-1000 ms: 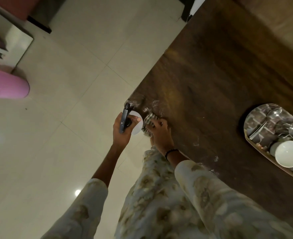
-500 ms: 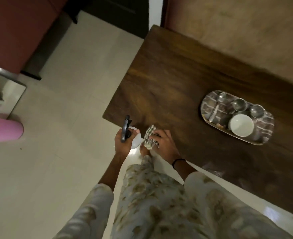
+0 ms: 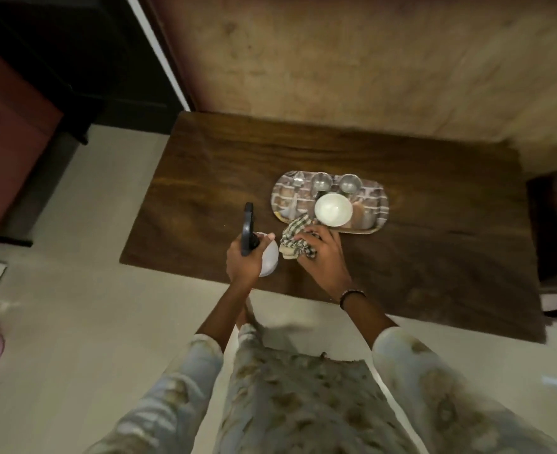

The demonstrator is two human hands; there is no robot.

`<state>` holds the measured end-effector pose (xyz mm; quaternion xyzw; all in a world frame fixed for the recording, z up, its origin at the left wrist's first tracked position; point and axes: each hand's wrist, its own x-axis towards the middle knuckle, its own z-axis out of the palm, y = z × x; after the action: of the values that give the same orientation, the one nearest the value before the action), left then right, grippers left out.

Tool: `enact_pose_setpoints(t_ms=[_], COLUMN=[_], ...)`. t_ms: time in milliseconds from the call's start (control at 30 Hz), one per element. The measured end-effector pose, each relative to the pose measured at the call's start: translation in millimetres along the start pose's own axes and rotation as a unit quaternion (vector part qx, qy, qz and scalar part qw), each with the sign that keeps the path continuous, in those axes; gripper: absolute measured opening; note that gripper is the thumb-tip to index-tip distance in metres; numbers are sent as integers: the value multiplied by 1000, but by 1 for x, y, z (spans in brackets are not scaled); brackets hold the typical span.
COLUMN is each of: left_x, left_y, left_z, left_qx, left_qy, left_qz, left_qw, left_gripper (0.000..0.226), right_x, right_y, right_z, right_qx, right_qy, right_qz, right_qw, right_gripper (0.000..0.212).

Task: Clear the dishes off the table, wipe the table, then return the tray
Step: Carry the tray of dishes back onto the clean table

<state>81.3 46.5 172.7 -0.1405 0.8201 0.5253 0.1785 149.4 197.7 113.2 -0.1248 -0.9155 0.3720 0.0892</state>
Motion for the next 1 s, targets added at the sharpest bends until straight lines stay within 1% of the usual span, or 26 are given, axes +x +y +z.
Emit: enact_pose_setpoints(t_ms=[133, 200, 300, 433, 600, 700, 767, 867, 1000], left_x=[-34, -50, -68, -83, -93, -104, -111, -123, -148], left_y=[20, 32, 48, 69, 95, 114, 124, 136, 156], left_z=[57, 83, 125, 184, 259, 307, 339, 388, 450], left_qx=[40, 52, 58, 85, 86, 85, 98, 115, 149], left_qy=[-33, -47, -77, -115, -131, -142, -162, -183, -210], left_qz=[7, 15, 28, 60, 67, 91, 79, 69, 69], left_qw=[999, 997, 995, 988, 985, 982, 979, 974, 964], left_gripper=[44, 48, 48, 39, 39, 28, 33, 34, 50], right_x=[-15, -24, -31, -34, -30, -30, -32, -36, -45], right_y=[37, 55, 82, 132, 200, 238, 263, 302, 349], right_z=[-60, -86, -121, -163, -215, -251, -273, -308, -359], right_qx=[2, -3, -16, -29, -25, -27, -30, -34, -44], right_qy=[42, 62, 85, 82, 89, 84, 85, 91, 98], right_qz=[10, 12, 24, 51, 81, 92, 102, 109, 127], right_qw=[999, 998, 996, 995, 992, 992, 991, 989, 986], right_gripper=[38, 37, 37, 37, 39, 40, 39, 39, 37])
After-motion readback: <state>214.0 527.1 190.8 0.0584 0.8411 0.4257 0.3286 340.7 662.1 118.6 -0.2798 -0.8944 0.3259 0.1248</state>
